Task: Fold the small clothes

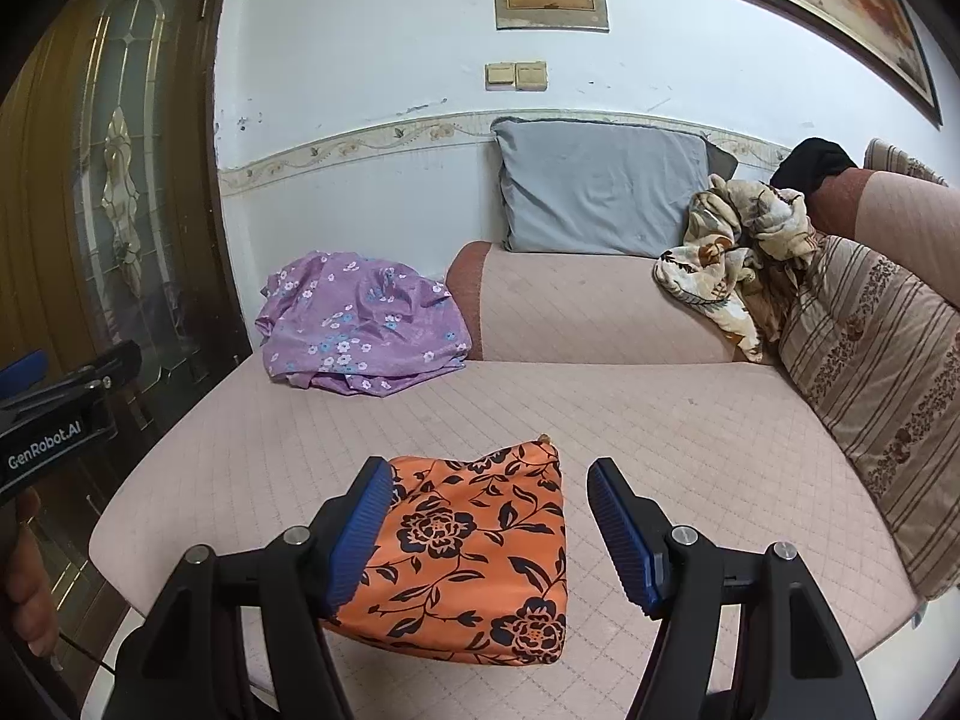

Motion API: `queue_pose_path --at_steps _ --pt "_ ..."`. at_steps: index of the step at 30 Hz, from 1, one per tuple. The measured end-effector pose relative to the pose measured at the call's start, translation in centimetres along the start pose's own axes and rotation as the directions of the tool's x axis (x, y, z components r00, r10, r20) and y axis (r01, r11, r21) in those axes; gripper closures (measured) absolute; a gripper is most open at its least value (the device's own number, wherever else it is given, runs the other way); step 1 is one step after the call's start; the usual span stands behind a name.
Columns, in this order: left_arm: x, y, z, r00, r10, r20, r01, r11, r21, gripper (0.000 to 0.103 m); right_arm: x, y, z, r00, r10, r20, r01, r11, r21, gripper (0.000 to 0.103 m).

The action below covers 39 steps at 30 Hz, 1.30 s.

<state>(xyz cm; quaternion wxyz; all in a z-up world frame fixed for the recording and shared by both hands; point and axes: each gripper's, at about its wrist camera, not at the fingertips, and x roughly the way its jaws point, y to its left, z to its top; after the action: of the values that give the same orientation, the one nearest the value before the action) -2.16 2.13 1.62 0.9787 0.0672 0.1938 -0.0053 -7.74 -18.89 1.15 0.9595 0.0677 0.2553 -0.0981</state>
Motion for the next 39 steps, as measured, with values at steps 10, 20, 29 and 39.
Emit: queue_pose_path --at_steps 10,20,29,39 --pt "-0.7 0.7 0.0 1.0 0.001 0.008 -0.001 1.0 -0.021 0.003 -0.6 0.1 0.0 1.0 -0.002 -0.002 0.002 1.0 0.014 0.032" --pt "-3.1 1.7 0.8 0.998 0.008 0.057 -0.005 0.999 -0.041 0.003 -2.8 0.4 0.8 0.999 -0.005 0.038 0.005 1.0 0.009 0.032" --pt "-5.0 2.1 1.6 0.994 0.03 0.102 -0.025 0.999 -0.043 0.003 -5.1 0.1 1.6 0.996 -0.009 0.087 0.009 1.0 0.01 0.032" --pt "-4.3 2.2 2.2 0.996 0.018 0.086 -0.012 0.998 -0.062 0.003 -5.3 0.6 2.3 0.994 -0.031 0.102 0.033 0.999 -0.018 0.029"
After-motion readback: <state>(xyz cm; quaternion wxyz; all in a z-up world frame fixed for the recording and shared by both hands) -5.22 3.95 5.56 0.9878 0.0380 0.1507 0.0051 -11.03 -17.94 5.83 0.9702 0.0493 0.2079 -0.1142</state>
